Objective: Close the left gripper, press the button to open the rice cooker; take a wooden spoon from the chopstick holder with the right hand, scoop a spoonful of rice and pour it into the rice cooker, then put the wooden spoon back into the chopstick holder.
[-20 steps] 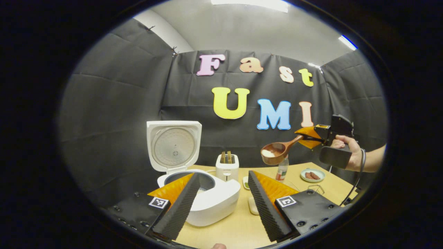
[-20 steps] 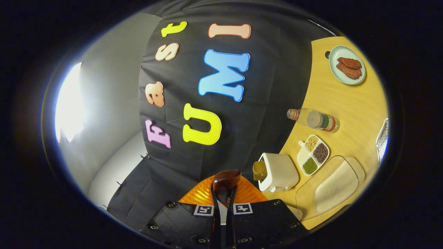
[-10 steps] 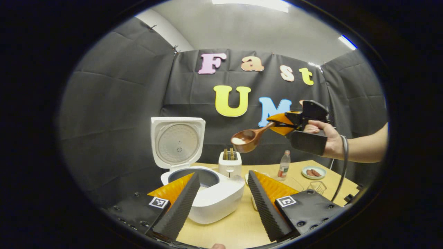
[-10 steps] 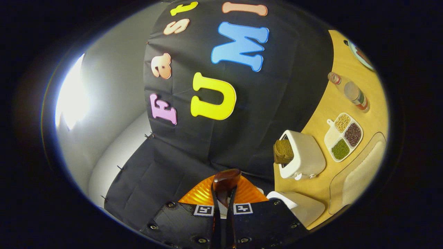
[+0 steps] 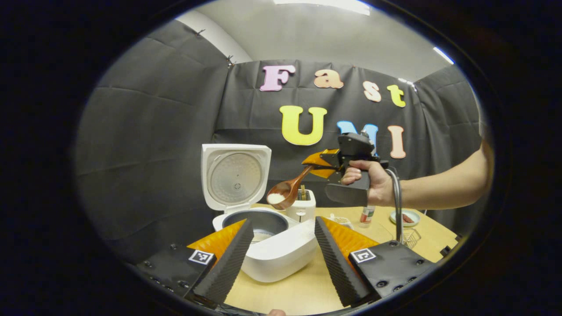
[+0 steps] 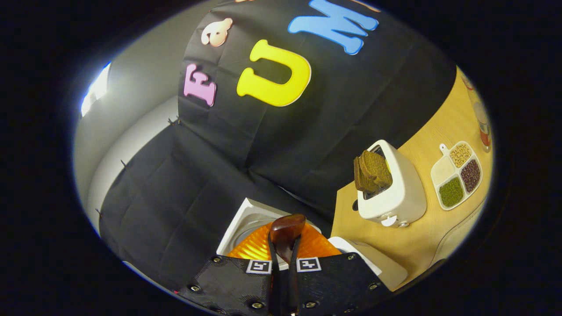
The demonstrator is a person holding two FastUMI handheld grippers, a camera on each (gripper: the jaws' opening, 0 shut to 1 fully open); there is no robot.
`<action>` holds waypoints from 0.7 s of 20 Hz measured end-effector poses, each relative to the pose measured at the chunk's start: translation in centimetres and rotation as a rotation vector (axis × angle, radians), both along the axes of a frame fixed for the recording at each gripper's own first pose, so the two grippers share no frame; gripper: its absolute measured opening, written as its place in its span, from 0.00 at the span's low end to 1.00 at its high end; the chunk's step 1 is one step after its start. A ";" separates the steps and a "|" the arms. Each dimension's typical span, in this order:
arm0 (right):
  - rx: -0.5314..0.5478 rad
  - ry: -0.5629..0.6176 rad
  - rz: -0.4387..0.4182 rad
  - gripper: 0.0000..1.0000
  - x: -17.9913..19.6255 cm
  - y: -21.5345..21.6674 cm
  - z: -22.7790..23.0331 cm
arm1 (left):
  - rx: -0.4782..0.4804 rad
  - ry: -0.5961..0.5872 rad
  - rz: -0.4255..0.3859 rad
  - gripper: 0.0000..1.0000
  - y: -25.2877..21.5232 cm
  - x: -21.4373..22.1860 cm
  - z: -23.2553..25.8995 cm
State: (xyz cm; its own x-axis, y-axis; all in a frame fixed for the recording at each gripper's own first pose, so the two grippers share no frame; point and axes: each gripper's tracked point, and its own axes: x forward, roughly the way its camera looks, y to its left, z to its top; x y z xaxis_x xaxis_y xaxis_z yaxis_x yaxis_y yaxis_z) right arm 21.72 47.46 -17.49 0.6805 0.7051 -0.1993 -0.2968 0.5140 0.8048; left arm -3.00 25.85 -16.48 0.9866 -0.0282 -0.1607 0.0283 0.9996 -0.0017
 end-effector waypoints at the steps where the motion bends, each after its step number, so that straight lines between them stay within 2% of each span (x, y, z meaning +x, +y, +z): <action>1: -0.041 -0.016 0.018 0.06 0.2 1.1 -0.6 | -0.003 0.001 0.010 0.97 0.2 -0.1 -0.2; 7: -0.285 -0.160 0.133 0.06 0.0 6.9 -4.0 | -0.005 0.019 0.045 0.98 1.0 -0.7 -0.4; 12: -0.450 -0.307 0.223 0.06 -1.7 9.2 -4.5 | -0.001 0.025 0.067 0.96 1.6 -1.3 -0.6; 14: -0.518 -0.388 0.261 0.06 -2.3 9.8 -4.1 | -0.002 0.025 0.073 0.99 1.7 -1.4 -0.6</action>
